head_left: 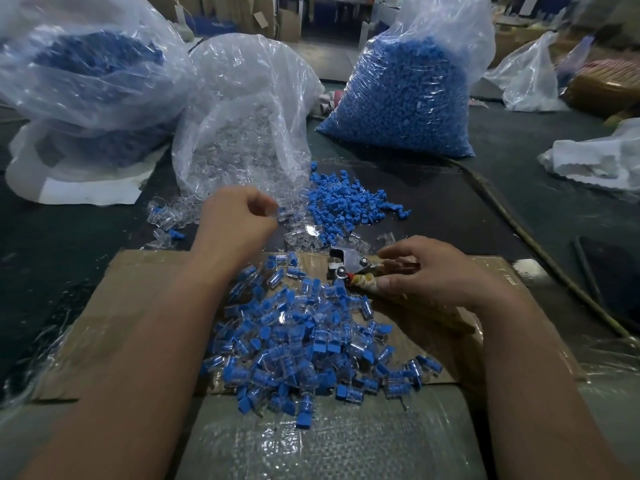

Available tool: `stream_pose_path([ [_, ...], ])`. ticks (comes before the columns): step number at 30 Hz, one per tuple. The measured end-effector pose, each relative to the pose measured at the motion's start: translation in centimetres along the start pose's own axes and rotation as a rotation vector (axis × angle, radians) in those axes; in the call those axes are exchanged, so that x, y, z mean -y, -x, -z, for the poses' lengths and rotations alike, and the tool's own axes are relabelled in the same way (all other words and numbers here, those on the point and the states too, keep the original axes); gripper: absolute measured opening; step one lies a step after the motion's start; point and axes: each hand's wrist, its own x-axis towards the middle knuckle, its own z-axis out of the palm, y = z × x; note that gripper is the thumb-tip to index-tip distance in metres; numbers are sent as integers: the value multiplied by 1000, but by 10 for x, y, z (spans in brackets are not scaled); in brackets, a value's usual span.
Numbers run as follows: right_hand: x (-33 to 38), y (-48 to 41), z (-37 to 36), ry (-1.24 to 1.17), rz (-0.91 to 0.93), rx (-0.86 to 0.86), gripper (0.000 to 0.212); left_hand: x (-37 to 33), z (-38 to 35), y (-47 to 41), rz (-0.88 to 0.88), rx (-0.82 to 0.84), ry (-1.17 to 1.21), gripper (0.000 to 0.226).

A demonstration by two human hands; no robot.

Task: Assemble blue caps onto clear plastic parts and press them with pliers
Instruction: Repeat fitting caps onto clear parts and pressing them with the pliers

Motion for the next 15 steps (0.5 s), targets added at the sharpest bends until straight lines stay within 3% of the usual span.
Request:
stream_pose_path([
  [3,2,-1,-2,27,40,-61,45,0,0,14,18,-2,98,28],
  [7,4,-5,-5,-4,97,-212,31,6,-4,25,52,-19,116,26],
  [10,11,-14,-3,3,122,-234,25,7,-5,28,43,-44,120,25],
  [15,28,-49,0,101,147,-221,34,5,-5,28,38,-42,155,22],
])
